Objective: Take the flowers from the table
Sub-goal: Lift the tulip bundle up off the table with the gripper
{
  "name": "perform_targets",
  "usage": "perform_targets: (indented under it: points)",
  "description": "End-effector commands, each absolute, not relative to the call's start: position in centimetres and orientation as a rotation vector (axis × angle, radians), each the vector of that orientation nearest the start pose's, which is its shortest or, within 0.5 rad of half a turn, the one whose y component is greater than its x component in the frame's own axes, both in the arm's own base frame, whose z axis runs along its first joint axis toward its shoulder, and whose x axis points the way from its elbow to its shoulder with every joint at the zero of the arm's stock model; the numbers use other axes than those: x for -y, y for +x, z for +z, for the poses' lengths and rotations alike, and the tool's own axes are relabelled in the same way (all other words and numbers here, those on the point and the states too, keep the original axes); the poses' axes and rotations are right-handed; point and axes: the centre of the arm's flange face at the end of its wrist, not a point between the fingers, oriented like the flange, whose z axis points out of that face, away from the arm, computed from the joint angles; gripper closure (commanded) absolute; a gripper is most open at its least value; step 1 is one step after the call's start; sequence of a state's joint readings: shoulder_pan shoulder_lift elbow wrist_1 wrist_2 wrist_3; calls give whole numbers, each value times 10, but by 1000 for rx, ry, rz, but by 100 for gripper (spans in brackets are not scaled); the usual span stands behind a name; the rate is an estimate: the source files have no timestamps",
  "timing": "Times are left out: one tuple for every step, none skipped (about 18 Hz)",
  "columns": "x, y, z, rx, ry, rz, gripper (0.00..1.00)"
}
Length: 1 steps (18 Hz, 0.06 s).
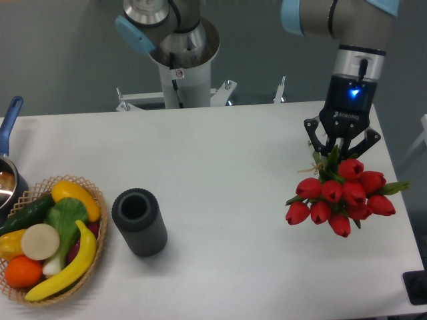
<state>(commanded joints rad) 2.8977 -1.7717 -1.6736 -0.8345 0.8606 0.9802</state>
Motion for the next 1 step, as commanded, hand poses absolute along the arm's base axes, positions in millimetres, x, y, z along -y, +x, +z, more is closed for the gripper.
perform_targets:
  points:
    - [-332, -515, 434, 219, -2323, 116, 87]
